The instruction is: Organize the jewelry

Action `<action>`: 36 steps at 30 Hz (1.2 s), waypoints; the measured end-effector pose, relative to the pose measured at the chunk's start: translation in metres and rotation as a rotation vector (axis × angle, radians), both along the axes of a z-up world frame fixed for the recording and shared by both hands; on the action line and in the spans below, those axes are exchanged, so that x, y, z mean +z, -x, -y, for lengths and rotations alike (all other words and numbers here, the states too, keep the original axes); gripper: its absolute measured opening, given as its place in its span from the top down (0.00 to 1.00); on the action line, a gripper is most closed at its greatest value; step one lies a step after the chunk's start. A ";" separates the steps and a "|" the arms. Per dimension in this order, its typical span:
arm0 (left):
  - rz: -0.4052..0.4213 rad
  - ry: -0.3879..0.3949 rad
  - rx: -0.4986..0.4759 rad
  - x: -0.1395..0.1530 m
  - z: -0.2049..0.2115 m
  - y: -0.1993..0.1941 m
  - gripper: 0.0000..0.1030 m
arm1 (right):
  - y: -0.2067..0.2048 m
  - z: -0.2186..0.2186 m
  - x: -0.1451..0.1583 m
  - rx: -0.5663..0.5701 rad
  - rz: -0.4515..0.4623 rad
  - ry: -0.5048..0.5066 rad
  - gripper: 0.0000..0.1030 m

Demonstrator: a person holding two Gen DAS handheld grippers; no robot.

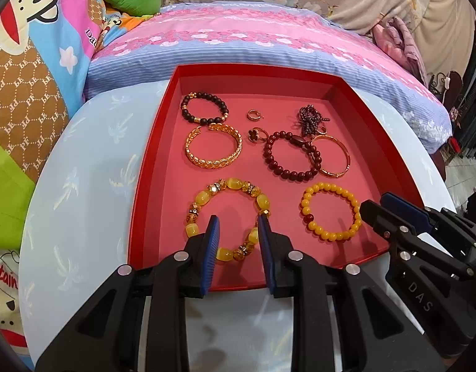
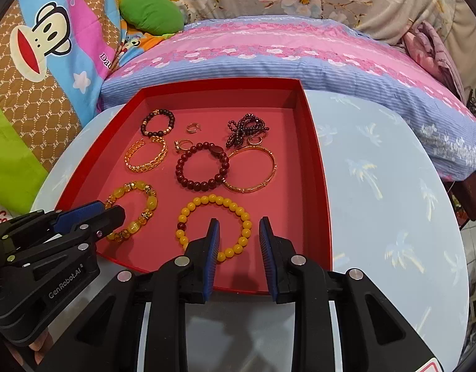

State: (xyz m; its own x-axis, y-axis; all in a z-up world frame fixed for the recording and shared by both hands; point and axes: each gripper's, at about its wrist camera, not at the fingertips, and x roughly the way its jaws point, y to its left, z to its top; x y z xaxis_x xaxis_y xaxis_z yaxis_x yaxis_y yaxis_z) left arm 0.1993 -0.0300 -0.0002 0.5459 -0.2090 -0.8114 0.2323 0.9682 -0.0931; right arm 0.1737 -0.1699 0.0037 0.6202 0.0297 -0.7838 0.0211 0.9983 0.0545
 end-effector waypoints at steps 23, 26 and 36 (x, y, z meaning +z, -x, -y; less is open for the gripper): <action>0.039 -0.014 0.007 0.034 0.009 0.038 0.76 | 0.041 -0.011 0.040 0.002 0.051 -0.052 0.74; 0.039 -0.017 0.011 0.036 0.009 0.042 0.76 | 0.047 -0.012 0.041 -0.002 0.052 -0.051 0.73; 0.039 -0.015 0.017 0.040 0.008 0.054 0.76 | 0.060 -0.012 0.045 -0.012 0.054 -0.055 0.73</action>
